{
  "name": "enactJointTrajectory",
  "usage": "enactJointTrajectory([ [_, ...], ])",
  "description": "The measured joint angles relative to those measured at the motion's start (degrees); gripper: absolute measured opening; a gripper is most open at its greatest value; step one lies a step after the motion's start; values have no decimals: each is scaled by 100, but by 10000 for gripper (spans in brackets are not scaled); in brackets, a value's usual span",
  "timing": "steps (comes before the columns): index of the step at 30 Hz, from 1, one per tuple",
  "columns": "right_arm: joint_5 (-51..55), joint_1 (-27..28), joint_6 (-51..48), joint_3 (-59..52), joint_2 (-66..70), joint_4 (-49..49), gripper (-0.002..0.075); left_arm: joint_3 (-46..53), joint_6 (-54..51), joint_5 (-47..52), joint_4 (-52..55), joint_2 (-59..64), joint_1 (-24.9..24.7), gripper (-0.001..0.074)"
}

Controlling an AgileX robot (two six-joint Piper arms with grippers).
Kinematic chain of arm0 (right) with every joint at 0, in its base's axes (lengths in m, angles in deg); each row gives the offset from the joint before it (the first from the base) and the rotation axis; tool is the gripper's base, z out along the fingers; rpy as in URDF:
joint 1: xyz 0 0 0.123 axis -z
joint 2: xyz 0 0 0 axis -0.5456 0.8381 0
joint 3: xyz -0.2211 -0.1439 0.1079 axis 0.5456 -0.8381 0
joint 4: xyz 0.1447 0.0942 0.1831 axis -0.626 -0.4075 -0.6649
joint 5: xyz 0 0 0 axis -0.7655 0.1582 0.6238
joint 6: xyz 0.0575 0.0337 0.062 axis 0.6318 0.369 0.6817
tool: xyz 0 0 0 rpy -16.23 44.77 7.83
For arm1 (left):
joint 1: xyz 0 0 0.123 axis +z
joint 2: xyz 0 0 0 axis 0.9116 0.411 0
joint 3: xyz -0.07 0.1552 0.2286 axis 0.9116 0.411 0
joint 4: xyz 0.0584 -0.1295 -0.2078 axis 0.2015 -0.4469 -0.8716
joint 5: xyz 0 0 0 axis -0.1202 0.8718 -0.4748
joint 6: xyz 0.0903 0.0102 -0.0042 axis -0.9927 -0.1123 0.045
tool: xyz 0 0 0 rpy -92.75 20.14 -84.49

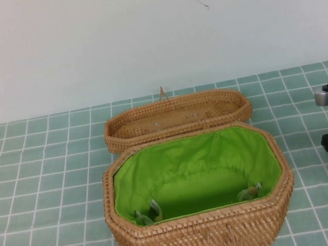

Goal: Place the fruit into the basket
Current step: Pick up the mangosteen on the table, then place the mangosteen on the basket

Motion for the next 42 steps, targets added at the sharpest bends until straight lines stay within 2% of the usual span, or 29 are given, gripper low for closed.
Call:
enactJointTrajectory([
  [1,12,0,0,0,0,0,573,0,0,0,0,0,0,0],
  [2,12,0,0,0,0,0,440,0,0,0,0,0,0,0],
  [3,12,0,9,0,-11,0,552,0,0,0,0,0,0,1],
  [4,12,0,9,0,-24,0,549,0,0,0,0,0,0,0],
  [5,12,0,9,0,-38,14,434,0,0,0,0,0,0,0],
  [6,34,0,9,11,-78,31,546,0,0,0,0,0,0,0],
  [7,66,0,9,61,-115,63,546,0,0,0,0,0,0,0],
  [8,123,0,-20,130,-164,105,434,0,0,0,0,0,0,0],
  [9,206,0,-75,224,-199,177,545,0,0,0,0,0,0,0],
  [10,307,0,-100,341,-247,177,544,0,0,0,0,0,0,0],
  [11,406,0,-145,483,-277,177,434,0,0,0,0,0,0,0],
  [12,541,0,-190,643,-300,177,544,0,0,0,0,0,0,1],
  [13,651,-4,-256,811,-350,139,544,0,0,0,0,0,0,0],
  [14,741,-14,-292,963,-399,112,434,0,0,0,0,0,0,1],
  [15,839,-14,-341,1147,-470,15,543,0,0,0,0,0,0,0],
  [16,896,-14,-399,1326,-550,-158,543,0,0,0,0,0,0,1],
  [17,952,-14,-428,1475,-624,-325,434,0,0,0,0,0,0,0],
  [18,1007,-28,-455,1651,-682,-560,543,0,0,0,0,0,0,0],
  [20,1028,-104,-517,2001,-729,-940,543,0,0,0,0,0,0,1],
  [23,1028,-426,-530,2370,-729,-1149,543,0,0,0,0,0,0,0],
  [31,1046,-1986,-488,2733,-542,-1054,543,0,0,0,0,0,0,0],
  [34,1046,-2412,-437,2733,-309,-1028,543,0,0,0,0,0,0,0],
  [37,1046,-2741,-437,2733,15,-1006,542,0,0,0,0,0,0,0],
  [42,1034,-2904,-427,2733,491,-953,542,0,0,0,0,0,0,0],
])
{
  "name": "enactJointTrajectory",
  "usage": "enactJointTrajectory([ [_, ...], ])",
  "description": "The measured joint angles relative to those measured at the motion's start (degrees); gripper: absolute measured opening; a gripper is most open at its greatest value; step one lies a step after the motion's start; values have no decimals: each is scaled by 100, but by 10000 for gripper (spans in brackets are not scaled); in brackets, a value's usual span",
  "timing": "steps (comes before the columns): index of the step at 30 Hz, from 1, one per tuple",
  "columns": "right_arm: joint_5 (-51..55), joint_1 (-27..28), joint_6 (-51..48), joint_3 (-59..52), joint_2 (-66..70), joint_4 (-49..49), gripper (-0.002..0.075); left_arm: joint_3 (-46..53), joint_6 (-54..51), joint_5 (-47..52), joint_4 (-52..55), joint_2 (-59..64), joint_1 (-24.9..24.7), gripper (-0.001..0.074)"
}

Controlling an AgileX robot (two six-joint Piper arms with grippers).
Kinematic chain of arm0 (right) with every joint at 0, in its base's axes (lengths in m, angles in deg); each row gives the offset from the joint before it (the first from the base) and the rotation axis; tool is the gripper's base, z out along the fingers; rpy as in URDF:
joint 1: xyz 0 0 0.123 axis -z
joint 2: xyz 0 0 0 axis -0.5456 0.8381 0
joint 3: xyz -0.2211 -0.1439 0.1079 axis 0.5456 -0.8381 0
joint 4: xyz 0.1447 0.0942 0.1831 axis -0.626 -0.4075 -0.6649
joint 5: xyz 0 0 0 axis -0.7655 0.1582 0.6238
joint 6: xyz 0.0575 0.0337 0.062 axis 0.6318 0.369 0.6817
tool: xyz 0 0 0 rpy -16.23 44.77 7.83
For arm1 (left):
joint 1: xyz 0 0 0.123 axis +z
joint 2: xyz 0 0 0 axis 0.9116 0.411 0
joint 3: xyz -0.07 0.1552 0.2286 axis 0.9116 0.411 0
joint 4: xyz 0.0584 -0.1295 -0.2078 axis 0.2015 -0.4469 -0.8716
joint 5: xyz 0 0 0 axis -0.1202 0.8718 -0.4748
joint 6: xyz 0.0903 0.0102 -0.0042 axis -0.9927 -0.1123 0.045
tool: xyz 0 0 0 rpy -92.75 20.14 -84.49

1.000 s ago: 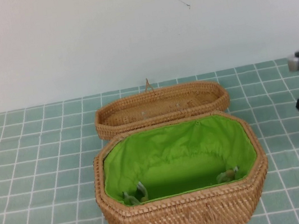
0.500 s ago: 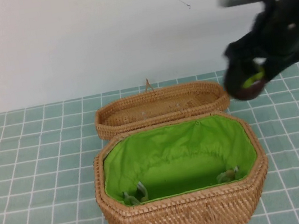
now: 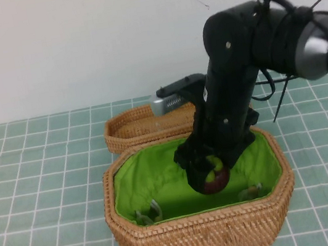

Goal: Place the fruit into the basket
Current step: Place the mangosteen on the basket

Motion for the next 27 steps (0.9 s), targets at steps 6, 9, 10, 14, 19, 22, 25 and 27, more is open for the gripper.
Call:
enactJointTrajectory([
  [6,-44,0,165,0,272,182,552,0,0,0,0,0,0,0],
  [9,-76,0,165,20,282,182,585,0,0,0,0,0,0,0],
  [10,-76,0,165,33,282,182,594,0,0,0,0,0,0,0],
  [14,-11,0,174,190,282,369,604,0,0,0,0,0,0,0],
  [19,0,0,177,419,282,514,610,0,0,0,0,0,0,1],
  [22,0,0,247,449,282,514,637,0,0,0,0,0,0,0],
  [25,0,0,260,449,282,501,665,0,0,0,0,0,0,1],
  [27,0,0,260,449,282,480,672,0,0,0,0,0,0,0],
])
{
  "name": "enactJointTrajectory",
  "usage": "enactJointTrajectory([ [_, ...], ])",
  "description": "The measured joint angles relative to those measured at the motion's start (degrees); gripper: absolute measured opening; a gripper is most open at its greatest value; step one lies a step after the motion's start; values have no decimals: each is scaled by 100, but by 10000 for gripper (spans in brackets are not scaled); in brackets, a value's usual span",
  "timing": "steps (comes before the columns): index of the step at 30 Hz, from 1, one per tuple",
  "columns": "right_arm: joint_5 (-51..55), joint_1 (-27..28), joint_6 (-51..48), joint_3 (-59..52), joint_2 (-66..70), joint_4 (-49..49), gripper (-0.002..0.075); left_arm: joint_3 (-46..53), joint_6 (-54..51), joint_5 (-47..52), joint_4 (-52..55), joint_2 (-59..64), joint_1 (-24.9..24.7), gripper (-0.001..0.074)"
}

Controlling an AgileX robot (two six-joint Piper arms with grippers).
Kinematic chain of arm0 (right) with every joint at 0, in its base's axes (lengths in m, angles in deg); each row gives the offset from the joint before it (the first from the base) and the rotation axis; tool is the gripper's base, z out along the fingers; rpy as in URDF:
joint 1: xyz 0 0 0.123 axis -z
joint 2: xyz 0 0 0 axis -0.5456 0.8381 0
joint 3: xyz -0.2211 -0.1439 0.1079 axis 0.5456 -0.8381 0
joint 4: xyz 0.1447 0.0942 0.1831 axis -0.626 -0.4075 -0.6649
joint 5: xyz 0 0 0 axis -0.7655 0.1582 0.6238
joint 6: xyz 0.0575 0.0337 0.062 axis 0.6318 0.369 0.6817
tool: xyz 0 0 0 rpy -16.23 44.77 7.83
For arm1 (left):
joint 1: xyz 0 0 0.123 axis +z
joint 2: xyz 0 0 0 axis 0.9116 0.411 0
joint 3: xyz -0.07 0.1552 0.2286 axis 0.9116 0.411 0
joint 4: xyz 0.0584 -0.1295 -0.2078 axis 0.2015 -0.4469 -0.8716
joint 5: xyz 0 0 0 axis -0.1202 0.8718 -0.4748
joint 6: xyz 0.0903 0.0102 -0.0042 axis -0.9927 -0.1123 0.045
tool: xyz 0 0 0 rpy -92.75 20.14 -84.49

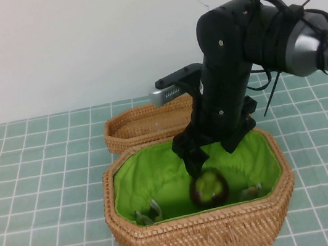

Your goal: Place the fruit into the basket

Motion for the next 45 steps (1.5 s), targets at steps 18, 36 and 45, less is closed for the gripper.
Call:
enactJointTrajectory([
  [18,24,13,46,213,-1266,1491,19,0,0,0,0,0,0,0],
  [36,-1298,13,1683,-2828,-5738,3315,-1,0,0,0,0,0,0,0],
  [45,-1674,20,1836,-5041,-7612,3602,-1,0,0,0,0,0,0,0],
])
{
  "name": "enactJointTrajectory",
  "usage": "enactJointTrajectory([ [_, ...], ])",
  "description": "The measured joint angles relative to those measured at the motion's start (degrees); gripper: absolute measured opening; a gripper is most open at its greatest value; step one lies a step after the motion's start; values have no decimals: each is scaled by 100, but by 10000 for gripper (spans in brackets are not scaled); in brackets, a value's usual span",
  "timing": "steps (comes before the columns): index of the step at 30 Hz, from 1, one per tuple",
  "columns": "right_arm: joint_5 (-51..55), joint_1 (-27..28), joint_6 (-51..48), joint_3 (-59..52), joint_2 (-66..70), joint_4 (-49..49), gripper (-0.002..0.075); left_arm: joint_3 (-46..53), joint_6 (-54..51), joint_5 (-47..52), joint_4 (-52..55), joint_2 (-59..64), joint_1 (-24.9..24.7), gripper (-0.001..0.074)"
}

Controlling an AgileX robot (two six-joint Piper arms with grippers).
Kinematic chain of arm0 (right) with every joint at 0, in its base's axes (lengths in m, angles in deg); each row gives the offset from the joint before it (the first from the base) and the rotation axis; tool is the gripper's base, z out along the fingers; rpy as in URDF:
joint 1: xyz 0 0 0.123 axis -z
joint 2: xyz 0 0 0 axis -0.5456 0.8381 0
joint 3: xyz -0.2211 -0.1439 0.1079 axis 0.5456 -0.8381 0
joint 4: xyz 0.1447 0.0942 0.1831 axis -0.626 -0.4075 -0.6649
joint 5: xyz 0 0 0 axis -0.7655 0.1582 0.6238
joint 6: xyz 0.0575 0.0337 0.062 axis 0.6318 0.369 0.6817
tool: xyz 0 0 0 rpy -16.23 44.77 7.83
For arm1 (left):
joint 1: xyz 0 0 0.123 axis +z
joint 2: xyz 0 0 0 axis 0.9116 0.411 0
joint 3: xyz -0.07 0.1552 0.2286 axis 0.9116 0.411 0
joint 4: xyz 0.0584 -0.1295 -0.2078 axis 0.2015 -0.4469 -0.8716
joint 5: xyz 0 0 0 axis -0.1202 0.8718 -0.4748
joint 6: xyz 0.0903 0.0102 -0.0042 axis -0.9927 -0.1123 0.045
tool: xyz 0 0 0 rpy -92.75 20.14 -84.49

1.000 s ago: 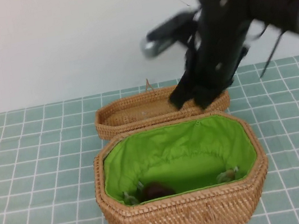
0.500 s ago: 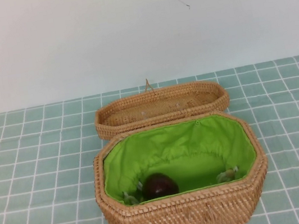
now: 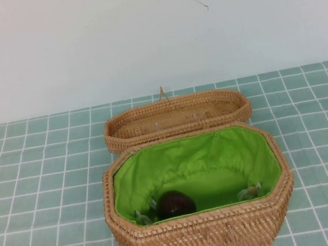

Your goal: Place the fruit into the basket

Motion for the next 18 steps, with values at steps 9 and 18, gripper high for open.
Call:
enactJointTrajectory([
  [9,528,0,9,-1013,-1376,0,-1,0,0,0,0,0,0,0],
  [18,1461,0,9,-1042,-1503,0,-1,0,0,0,0,0,0,0],
])
